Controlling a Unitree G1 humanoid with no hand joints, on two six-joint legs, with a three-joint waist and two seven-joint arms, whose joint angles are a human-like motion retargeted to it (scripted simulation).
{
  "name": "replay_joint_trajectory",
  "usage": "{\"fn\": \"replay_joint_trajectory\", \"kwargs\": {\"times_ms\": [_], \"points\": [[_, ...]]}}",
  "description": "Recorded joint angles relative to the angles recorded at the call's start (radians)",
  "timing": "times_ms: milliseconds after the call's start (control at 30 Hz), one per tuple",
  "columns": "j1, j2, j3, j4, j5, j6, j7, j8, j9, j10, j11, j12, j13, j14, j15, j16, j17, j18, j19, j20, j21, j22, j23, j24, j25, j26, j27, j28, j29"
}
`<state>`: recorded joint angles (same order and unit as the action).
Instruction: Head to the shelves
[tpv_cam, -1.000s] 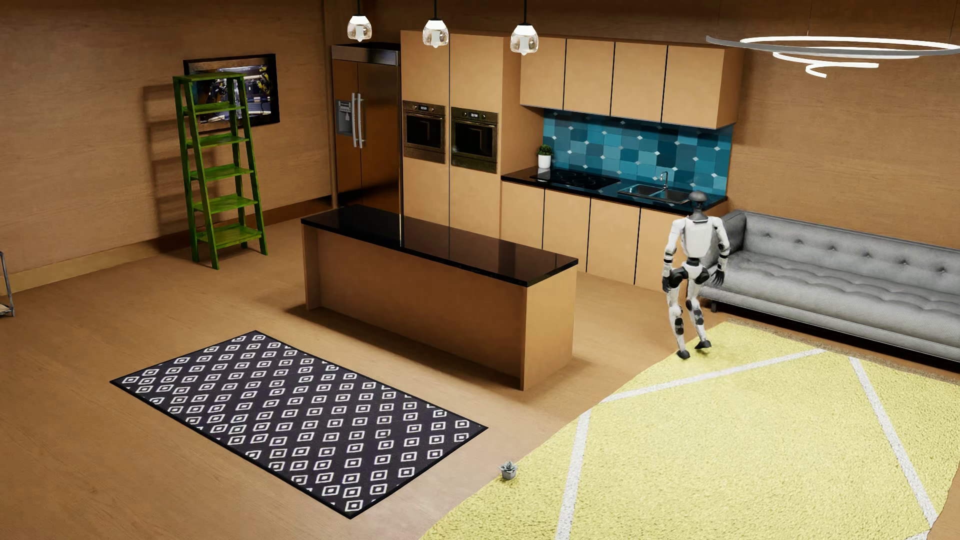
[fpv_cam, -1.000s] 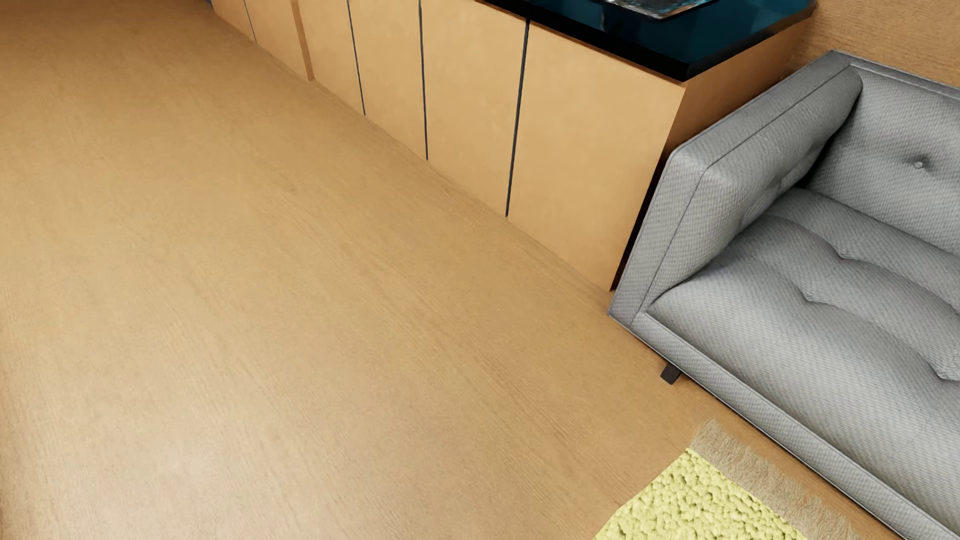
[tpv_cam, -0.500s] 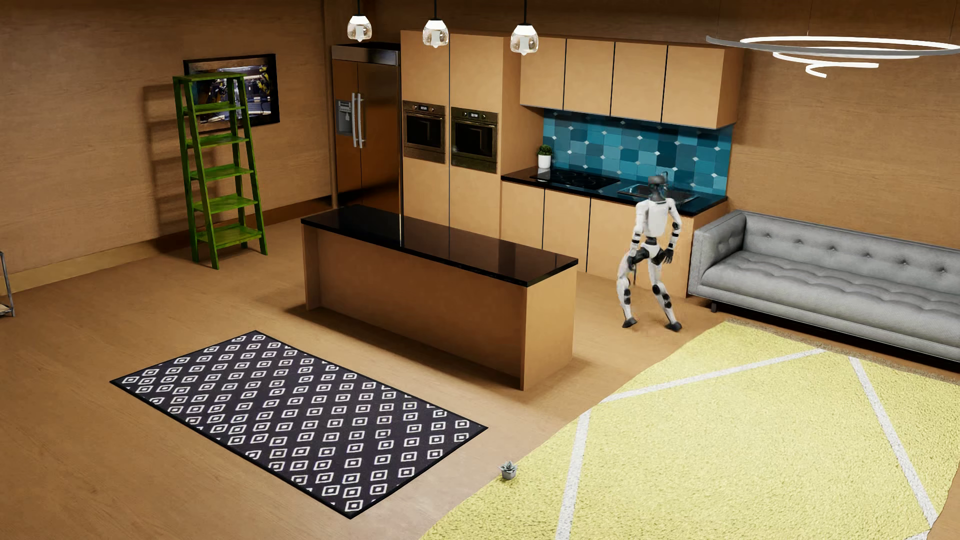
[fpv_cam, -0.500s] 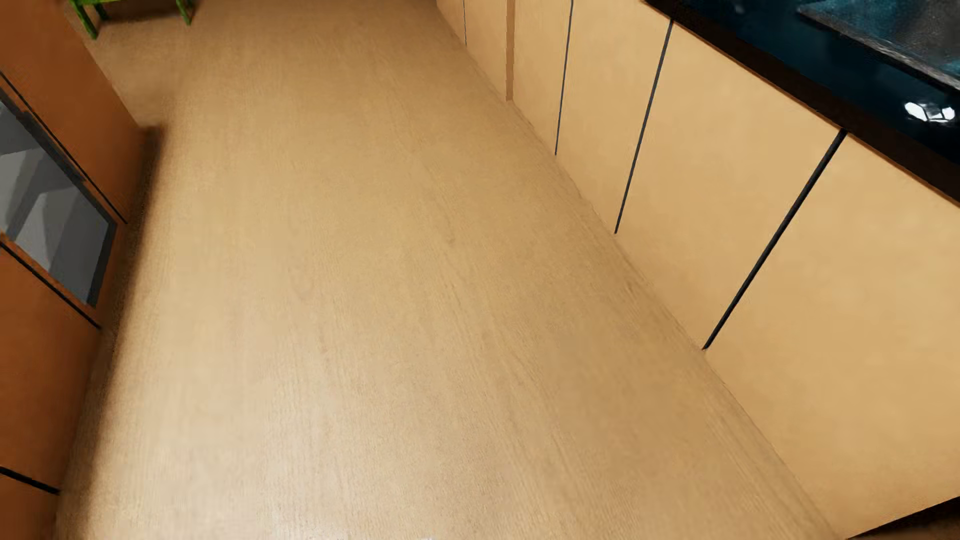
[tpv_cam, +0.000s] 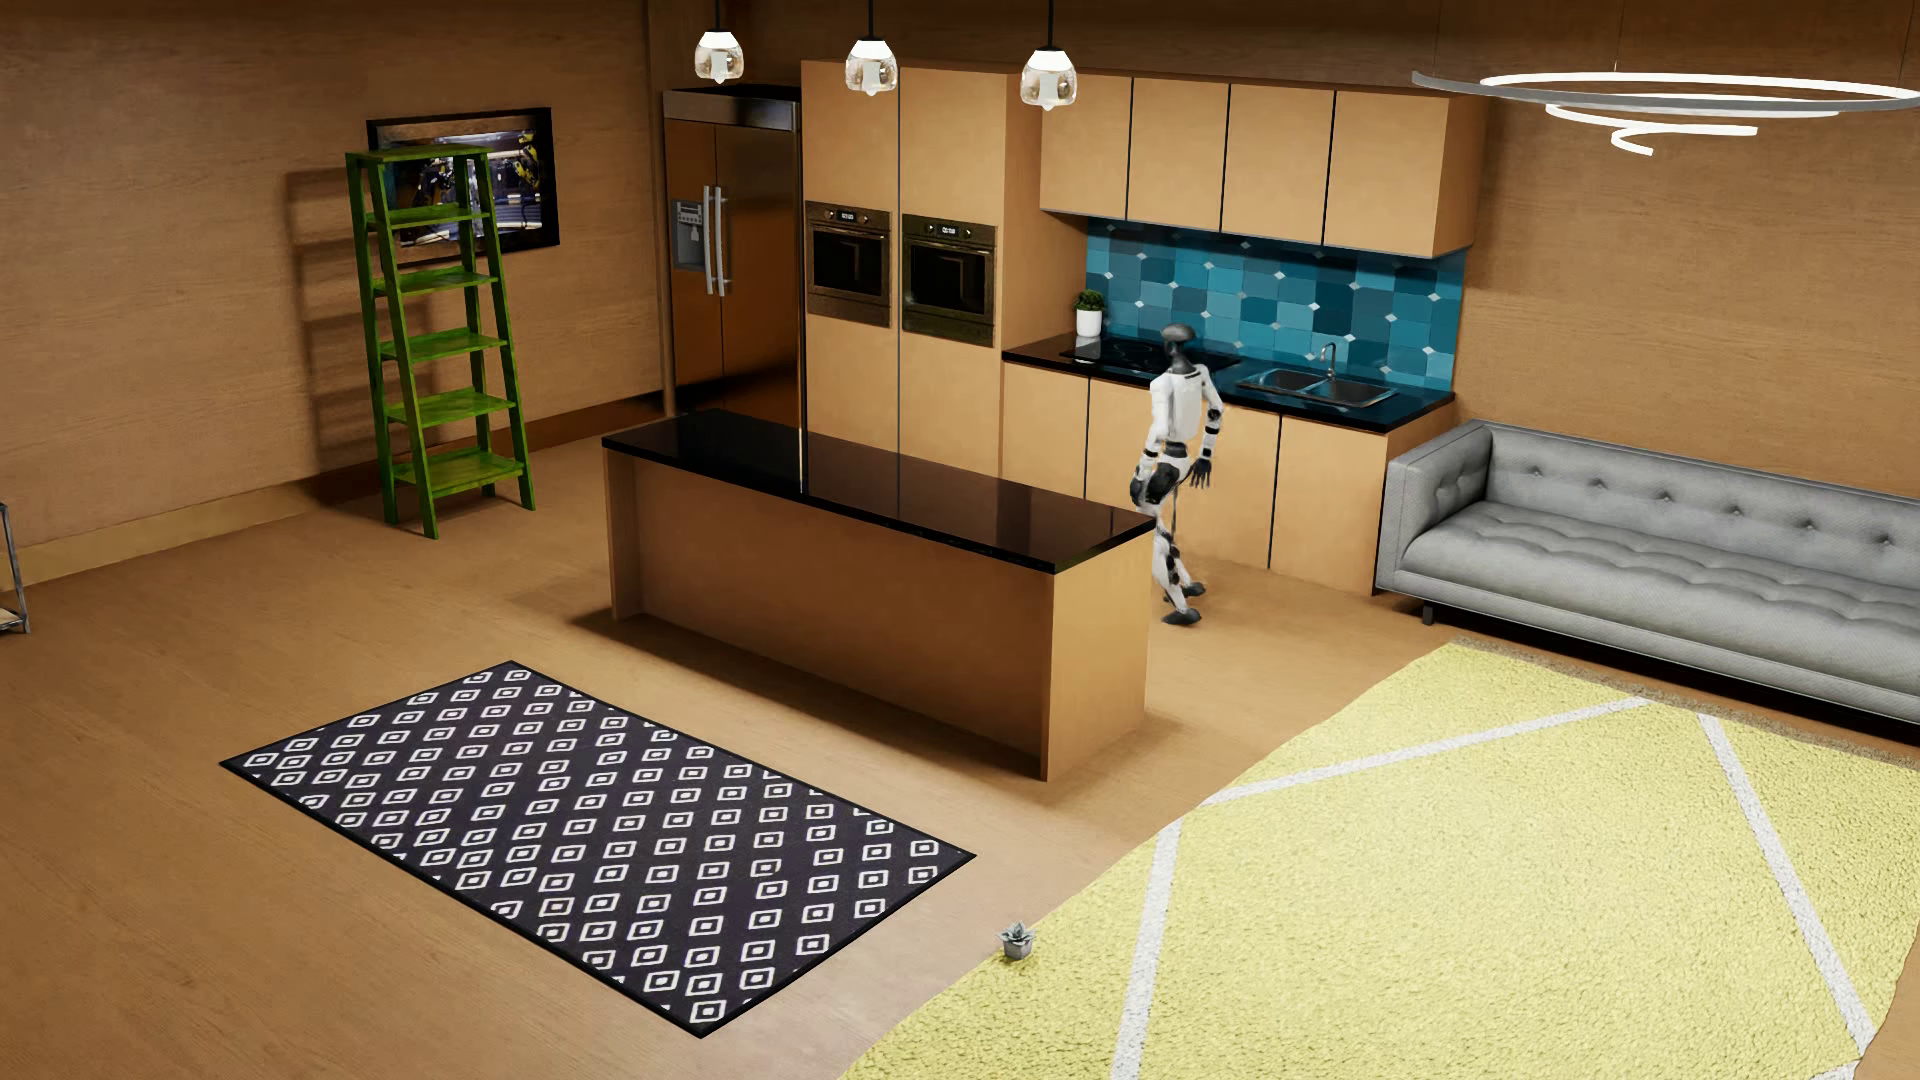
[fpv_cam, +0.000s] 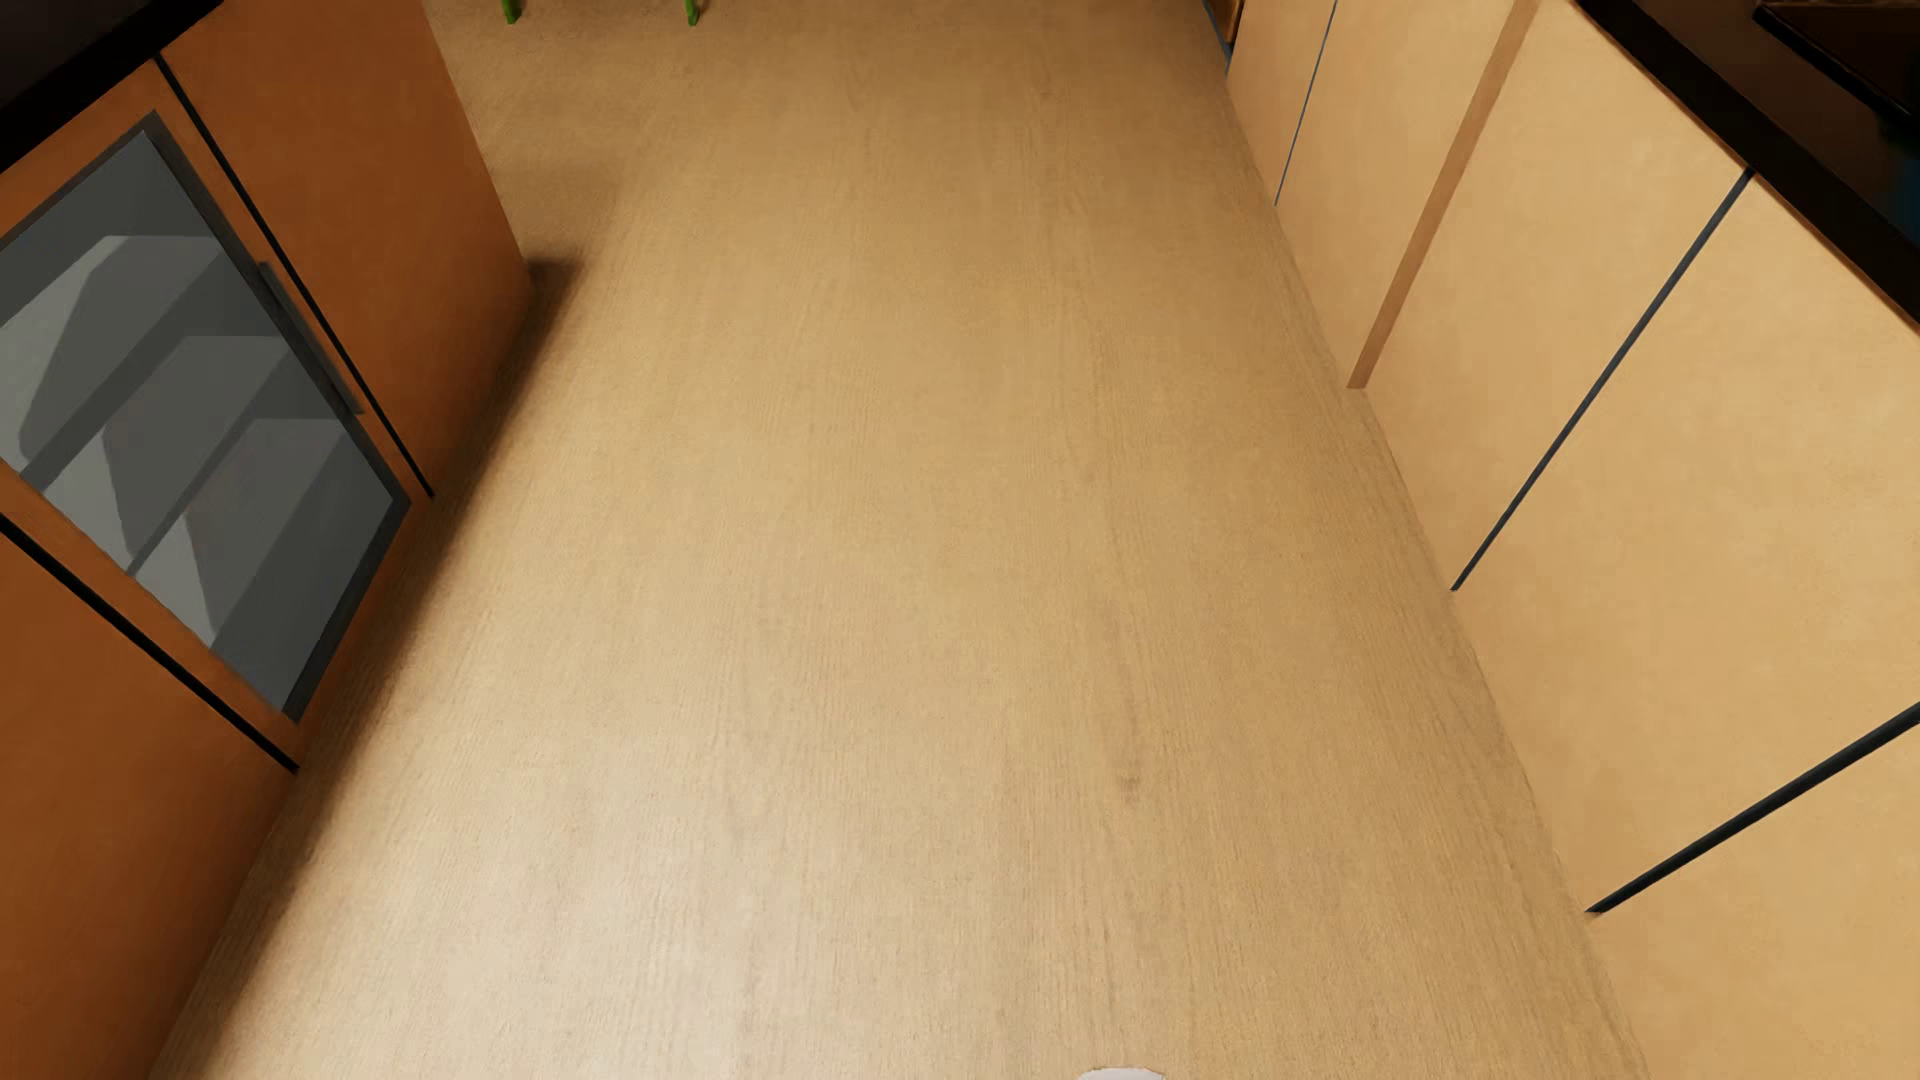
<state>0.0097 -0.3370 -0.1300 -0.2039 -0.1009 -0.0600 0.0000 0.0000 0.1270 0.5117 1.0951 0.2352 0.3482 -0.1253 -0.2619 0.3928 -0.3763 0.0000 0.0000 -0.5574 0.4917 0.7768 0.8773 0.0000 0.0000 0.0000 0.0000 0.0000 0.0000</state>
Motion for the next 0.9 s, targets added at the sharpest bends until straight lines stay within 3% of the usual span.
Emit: {"fn": "replay_joint_trajectory", "kwargs": {"times_ms": [67,100,133,200,233,267,300,333,400,433,500,567,600,633,667,700,733,767,800,833,867,900], "points": [[0.16,-0.083,-0.093,0.033,-0.03,0.02,0.0,0.0,-0.015,-0.086,-0.362,-0.086,0.02,-0.167,0.052,-0.001,-0.004,0.0,0.0,0.059,-0.017,-0.083,-0.013,0.0,0.0,0.0,0.0,0.0,0.0],[0.21,-0.102,-0.128,0.039,-0.051,0.012,0.0,0.0,-0.031,-0.097,-0.561,-0.126,0.027,-0.222,0.061,0.011,0.0,0.0,0.0,0.075,-0.025,-0.133,-0.021,0.0,0.0,0.0,0.0,0.0,0.0],[0.266,-0.133,-0.142,0.064,-0.07,0.018,0.0,0.0,-0.047,-0.109,-0.633,-0.161,0.039,-0.267,0.065,0.015,-0.003,0.0,0.0,0.087,-0.028,-0.167,-0.03,0.0,0.0,0.0,0.0,0.0,0.0],[0.389,-0.179,-0.193,0.125,-0.08,0.016,0.0,0.0,-0.047,-0.081,-0.528,-0.158,0.052,-0.264,0.02,0.02,0.003,0.0,0.0,0.138,-0.043,-0.226,-0.013,0.0,0.0,0.0,0.0,0.0,0.0],[0.39,-0.237,-0.205,0.143,-0.072,0.03,0.0,0.0,-0.074,-0.011,-0.415,-0.145,0.047,-0.192,0.11,0.005,0.004,0.0,0.0,0.157,-0.037,-0.215,0.026,0.0,0.0,0.0,0.0,0.0,0.0],[0.384,-0.255,-0.204,0.186,-0.018,0.079,0.0,0.0,-0.092,0.104,-0.295,-0.119,0.046,-0.015,0.143,-0.027,0.007,0.0,0.0,0.157,-0.03,-0.157,0.08,0.0,0.0,0.0,0.0,0.0,0.0],[0.355,-0.198,-0.18,0.196,0.017,0.088,0.0,0.0,-0.078,0.266,-0.223,-0.086,0.03,0.211,0.099,-0.04,0.006,0.0,0.0,0.139,-0.013,-0.11,0.126,0.0,0.0,0.0,0.0,0.0,0.0],[0.243,-0.15,-0.167,0.206,0.056,0.092,0.0,0.0,-0.076,0.513,-0.195,-0.082,0.008,0.337,0.041,-0.042,0.018,0.0,0.0,0.078,-0.024,-0.046,0.162,0.0,0.0,0.0,0.0,0.0,0.0],[0.016,0.048,-0.083,0.174,0.086,0.068,0.0,0.0,-0.063,0.853,-0.294,-0.075,-0.017,0.236,0.006,-0.04,0.023,0.0,0.0,-0.05,-0.015,0.05,0.121,0.0,0.0,0.0,0.0,0.0,0.0],[-0.091,0.143,-0.021,0.145,0.091,0.044,0.0,0.0,-0.055,0.899,-0.352,-0.043,-0.035,0.199,0.008,-0.047,0.028,0.0,0.0,-0.048,-0.017,0.094,0.103,0.0,0.0,0.0,0.0,0.0,0.0],[-0.262,0.332,0.104,0.103,0.078,0.001,0.0,0.0,-0.045,0.692,-0.464,0.025,-0.06,0.311,0.015,-0.034,0.017,0.0,0.0,-0.106,-0.031,0.157,-0.004,0.0,0.0,0.0,0.0,0.0,0.0],[-0.383,0.472,0.199,0.111,0.059,-0.016,0.0,0.0,-0.041,0.269,-0.538,0.096,-0.105,0.497,0.014,-0.021,0.0,0.0,0.0,-0.109,-0.062,0.173,-0.105,0.0,0.0,0.0,0.0,0.0,0.0],[-0.41,0.52,0.232,0.12,0.061,-0.014,0.0,0.0,-0.049,0.045,-0.564,0.121,-0.137,0.326,-0.002,-0.018,-0.01,0.0,0.0,-0.11,-0.065,0.18,-0.138,0.0,0.0,0.0,0.0,0.0,0.0],[-0.418,0.585,0.247,0.143,0.068,0.0,0.0,0.0,-0.051,-0.054,-0.581,0.148,-0.168,-0.056,-0.011,-0.013,-0.023,0.0,0.0,-0.128,-0.08,0.172,-0.177,0.0,0.0,0.0,0.0,0.0,0.0],[-0.464,0.573,0.294,0.168,0.027,-0.009,0.0,0.0,-0.087,-0.04,-0.542,0.159,-0.181,-0.272,-0.026,-0.026,-0.028,0.0,0.0,-0.12,-0.106,0.217,-0.202,0.0,0.0,0.0,0.0,0.0,0.0],[-0.503,0.612,0.322,0.183,0.013,-0.006,0.0,0.0,-0.081,-0.055,-0.531,0.171,-0.183,-0.253,-0.003,-0.036,-0.02,0.0,0.0,-0.113,-0.142,0.242,-0.209,0.0,0.0,0.0,0.0,0.0,0.0],[-0.543,0.646,0.342,0.179,-0.018,-0.016,0.0,0.0,-0.082,0.0,-0.492,0.187,-0.17,0.01,0.054,-0.046,-0.01,0.0,0.0,-0.095,-0.173,0.269,-0.207,0.0,0.0,0.0,0.0,0.0,0.0],[-0.577,0.617,0.327,0.135,-0.064,-0.05,0.0,0.0,-0.105,0.038,-0.398,0.191,-0.16,0.283,0.175,-0.049,0.003,0.0,0.0,-0.114,-0.186,0.277,-0.191,0.0,0.0,0.0,0.0,0.0,0.0],[-0.585,0.594,0.276,0.067,-0.091,-0.074,0.0,0.0,-0.099,0.157,-0.232,0.19,-0.129,0.387,0.347,-0.047,0.02,0.0,0.0,-0.153,-0.182,0.287,-0.146,0.0,0.0,0.0,0.0,0.0,0.0],[-0.538,0.507,0.25,0.04,-0.106,-0.09,0.0,0.0,-0.088,0.203,-0.037,0.166,-0.113,0.372,0.462,-0.046,0.035,0.0,0.0,-0.137,-0.181,0.297,-0.104,0.0,0.0,0.0,0.0,0.0,0.0],[-0.477,0.388,0.232,-0.011,-0.11,-0.094,0.0,0.0,-0.066,0.216,0.184,0.138,-0.115,0.359,0.381,-0.05,0.037,0.0,0.0,-0.119,-0.128,0.285,-0.065,0.0,0.0,0.0,0.0,0.0,0.0],[-0.354,0.287,0.198,-0.025,-0.098,-0.087,0.0,0.0,-0.036,0.159,0.32,0.097,-0.122,0.3,0.22,-0.049,0.038,0.0,0.0,-0.106,-0.084,0.264,-0.025,0.0,0.0,0.0,0.0,0.0,0.0]]}}
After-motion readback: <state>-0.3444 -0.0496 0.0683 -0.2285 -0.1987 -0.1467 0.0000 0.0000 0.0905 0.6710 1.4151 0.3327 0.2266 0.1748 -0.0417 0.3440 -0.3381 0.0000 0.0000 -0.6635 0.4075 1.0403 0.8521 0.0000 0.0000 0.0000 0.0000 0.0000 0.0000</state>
